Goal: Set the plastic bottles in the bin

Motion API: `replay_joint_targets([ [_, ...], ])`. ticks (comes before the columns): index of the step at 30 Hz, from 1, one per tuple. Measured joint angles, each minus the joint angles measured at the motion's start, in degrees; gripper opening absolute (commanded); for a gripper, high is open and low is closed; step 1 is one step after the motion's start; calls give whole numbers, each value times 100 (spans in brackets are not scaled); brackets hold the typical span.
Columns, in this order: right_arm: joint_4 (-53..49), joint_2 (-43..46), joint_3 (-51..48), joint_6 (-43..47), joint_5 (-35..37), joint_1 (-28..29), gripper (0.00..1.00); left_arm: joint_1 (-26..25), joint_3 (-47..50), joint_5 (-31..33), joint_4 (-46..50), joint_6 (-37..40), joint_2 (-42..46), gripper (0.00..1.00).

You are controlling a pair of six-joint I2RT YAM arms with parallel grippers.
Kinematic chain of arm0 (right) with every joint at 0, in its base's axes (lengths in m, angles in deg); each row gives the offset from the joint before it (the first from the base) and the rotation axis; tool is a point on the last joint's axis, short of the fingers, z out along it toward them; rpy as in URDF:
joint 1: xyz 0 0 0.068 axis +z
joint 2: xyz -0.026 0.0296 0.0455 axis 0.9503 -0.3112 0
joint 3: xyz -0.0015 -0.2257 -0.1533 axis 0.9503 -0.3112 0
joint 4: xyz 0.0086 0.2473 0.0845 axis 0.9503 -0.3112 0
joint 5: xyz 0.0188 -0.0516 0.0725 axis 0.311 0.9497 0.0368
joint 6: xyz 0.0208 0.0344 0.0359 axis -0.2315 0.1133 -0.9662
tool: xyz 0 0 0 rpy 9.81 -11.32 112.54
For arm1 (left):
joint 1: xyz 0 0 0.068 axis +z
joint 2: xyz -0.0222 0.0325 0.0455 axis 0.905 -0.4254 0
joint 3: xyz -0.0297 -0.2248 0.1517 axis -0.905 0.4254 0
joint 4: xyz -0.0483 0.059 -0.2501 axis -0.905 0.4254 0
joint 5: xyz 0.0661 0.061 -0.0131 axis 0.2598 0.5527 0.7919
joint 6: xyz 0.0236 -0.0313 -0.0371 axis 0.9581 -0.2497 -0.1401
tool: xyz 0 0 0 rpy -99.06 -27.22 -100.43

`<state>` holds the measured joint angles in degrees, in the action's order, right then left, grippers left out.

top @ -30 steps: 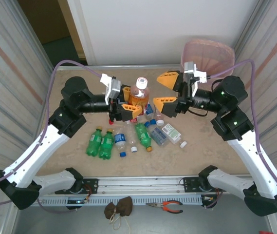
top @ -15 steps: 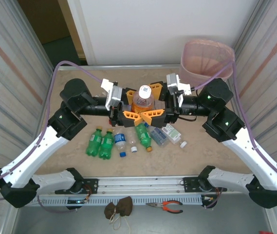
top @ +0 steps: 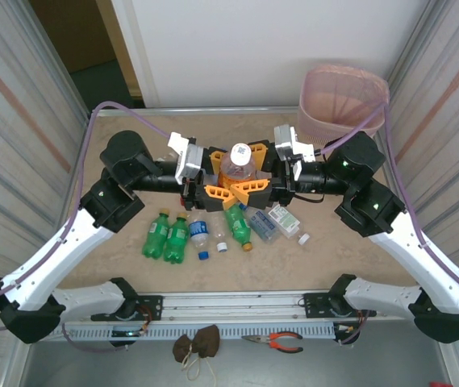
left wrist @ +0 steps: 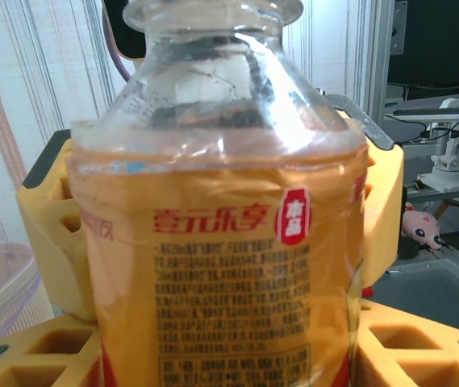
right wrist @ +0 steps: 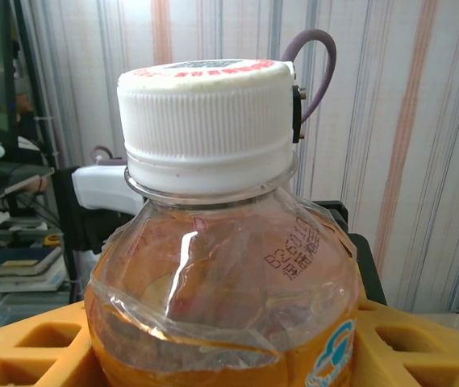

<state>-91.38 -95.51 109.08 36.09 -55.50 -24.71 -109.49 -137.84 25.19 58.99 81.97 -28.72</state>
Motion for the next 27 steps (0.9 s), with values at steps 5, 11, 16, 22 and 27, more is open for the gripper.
replay_joint_targets([
  [5,-15,15,0,17,37,11,48,-9,0,4,-2,2,0,53],
  [11,-136,68,0,179,304,46,46,-9,107,269,94,94,120,74],
  [16,-352,105,46,369,686,33,46,-9,463,802,299,162,555,77],
  [22,-684,44,374,525,1187,-468,45,-9,605,1488,758,258,914,77],
  [27,-949,-245,804,581,1720,-1320,44,-9,713,2197,1248,299,1058,77],
])
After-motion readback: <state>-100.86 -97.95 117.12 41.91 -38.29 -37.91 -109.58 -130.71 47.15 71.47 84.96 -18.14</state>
